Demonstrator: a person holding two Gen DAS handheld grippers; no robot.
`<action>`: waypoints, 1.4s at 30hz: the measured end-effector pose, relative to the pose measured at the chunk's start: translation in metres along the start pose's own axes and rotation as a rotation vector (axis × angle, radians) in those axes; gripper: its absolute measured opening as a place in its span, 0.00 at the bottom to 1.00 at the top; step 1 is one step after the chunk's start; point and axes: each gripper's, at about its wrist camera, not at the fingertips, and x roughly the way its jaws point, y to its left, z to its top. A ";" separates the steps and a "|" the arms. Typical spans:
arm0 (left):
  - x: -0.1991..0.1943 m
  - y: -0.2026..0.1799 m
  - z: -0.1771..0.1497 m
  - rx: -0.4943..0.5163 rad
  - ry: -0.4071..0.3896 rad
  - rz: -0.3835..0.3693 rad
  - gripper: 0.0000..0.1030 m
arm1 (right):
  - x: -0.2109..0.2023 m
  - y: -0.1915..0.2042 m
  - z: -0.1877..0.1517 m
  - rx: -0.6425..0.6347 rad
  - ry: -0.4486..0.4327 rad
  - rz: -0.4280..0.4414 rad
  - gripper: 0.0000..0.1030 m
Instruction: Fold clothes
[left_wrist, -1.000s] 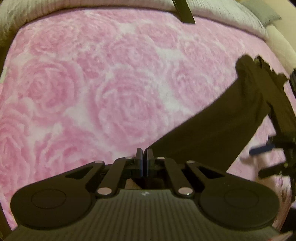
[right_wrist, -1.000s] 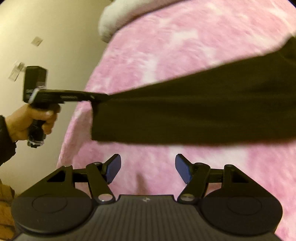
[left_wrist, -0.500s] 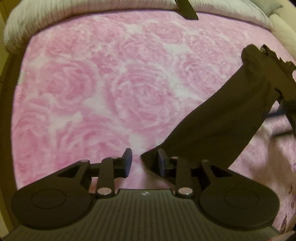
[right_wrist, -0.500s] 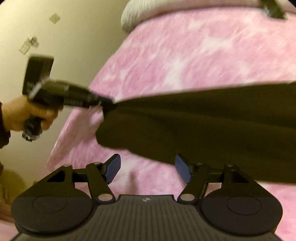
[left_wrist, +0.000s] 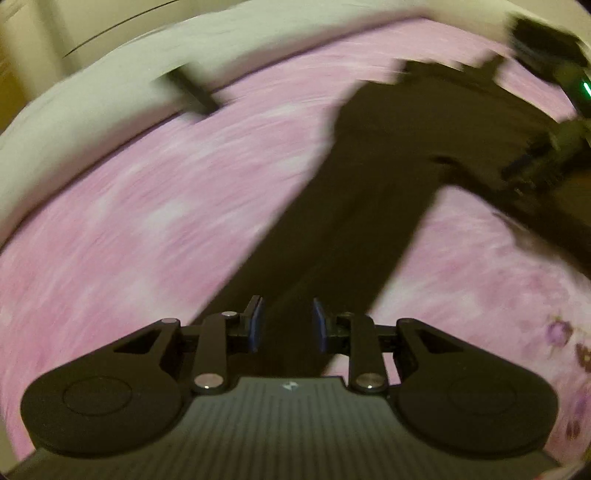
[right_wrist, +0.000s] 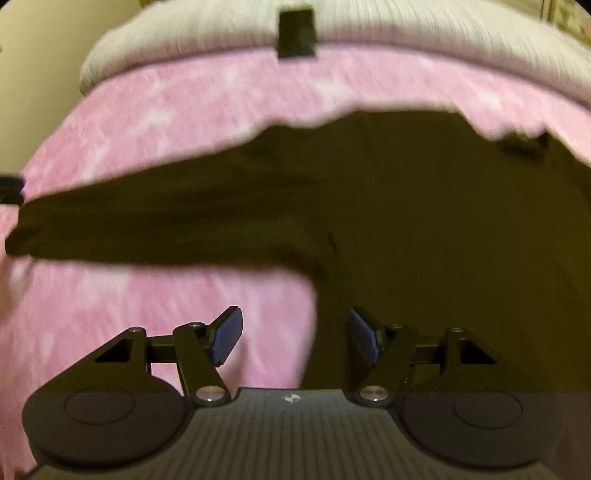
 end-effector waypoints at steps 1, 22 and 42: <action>0.012 -0.023 0.013 0.064 -0.012 -0.018 0.23 | -0.003 -0.008 -0.007 0.054 0.007 -0.013 0.64; 0.106 -0.108 0.067 0.479 0.070 0.005 0.06 | -0.056 -0.083 -0.066 0.284 -0.032 0.131 0.70; 0.015 -0.174 0.076 0.045 0.166 0.033 0.24 | -0.121 -0.169 -0.135 0.296 0.161 0.082 0.71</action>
